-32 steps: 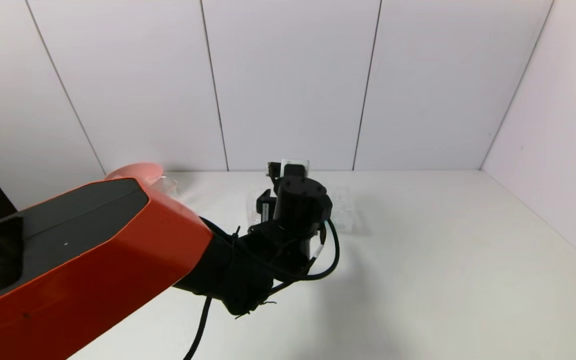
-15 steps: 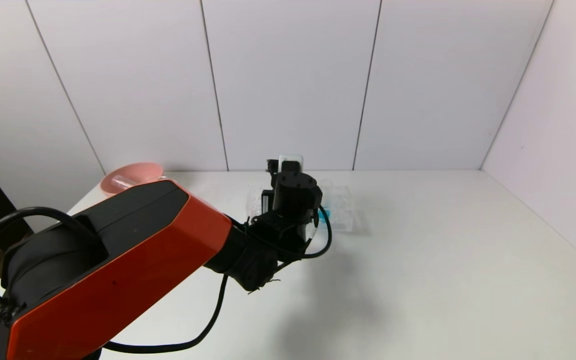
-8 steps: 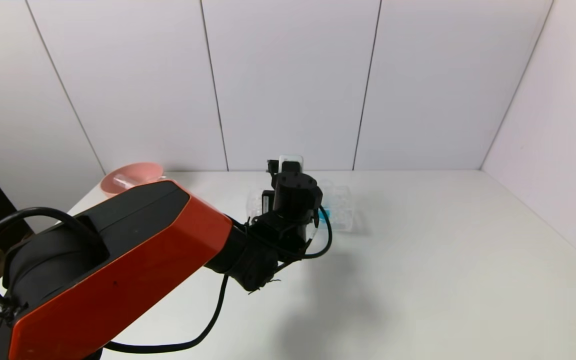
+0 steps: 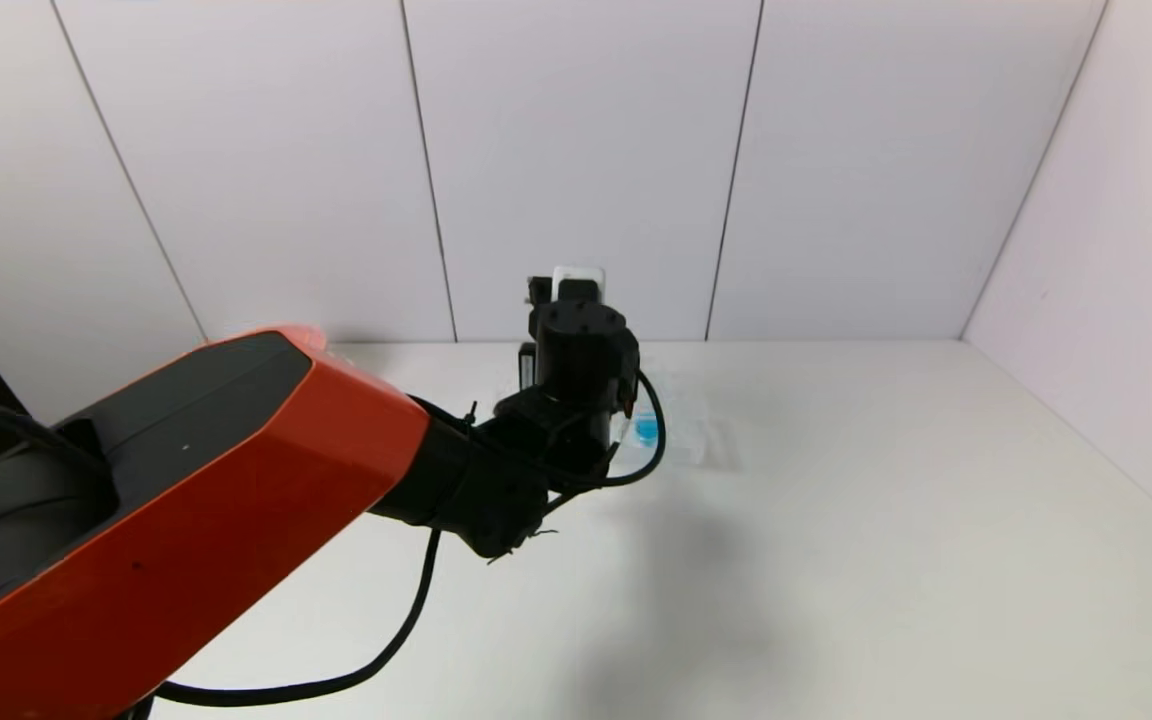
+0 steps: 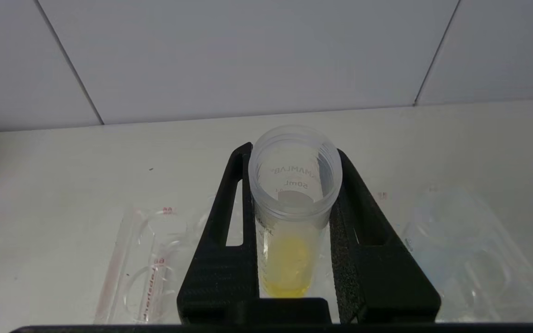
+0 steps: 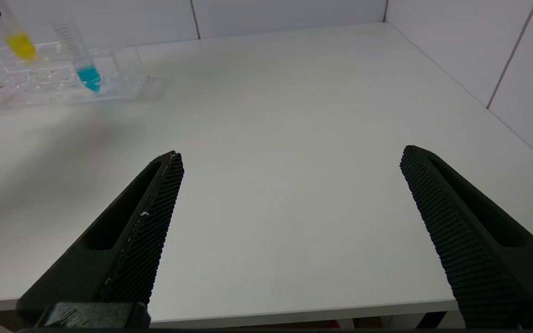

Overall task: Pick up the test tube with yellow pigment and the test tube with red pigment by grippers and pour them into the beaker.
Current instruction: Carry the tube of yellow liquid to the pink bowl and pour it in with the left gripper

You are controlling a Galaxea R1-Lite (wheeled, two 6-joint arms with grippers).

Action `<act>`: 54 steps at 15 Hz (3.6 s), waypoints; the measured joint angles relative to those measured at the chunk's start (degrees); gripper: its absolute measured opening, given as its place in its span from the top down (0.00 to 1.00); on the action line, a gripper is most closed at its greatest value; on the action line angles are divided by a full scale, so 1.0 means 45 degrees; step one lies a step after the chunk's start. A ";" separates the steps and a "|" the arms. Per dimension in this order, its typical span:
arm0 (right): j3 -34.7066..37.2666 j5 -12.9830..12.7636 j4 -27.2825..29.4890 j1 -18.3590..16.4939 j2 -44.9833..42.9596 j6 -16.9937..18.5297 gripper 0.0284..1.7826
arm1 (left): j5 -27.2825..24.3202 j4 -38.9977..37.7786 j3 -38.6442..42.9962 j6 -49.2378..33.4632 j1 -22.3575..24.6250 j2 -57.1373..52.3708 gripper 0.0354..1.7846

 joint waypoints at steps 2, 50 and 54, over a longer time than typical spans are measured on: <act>0.0000 0.0000 0.0000 0.0000 0.0003 -0.0005 0.04 | -0.0073 0.0116 0.0051 0.0108 -0.0057 -0.0479 0.76; 0.0000 0.0000 -0.0005 0.0000 0.0000 0.0000 0.04 | -1.3033 2.2160 -0.7797 1.3651 1.2326 -0.2189 0.76; 0.0000 0.0000 -0.0005 0.0000 0.0000 0.0000 0.04 | -1.1573 2.1805 -0.8073 1.4304 1.1630 -0.1791 0.76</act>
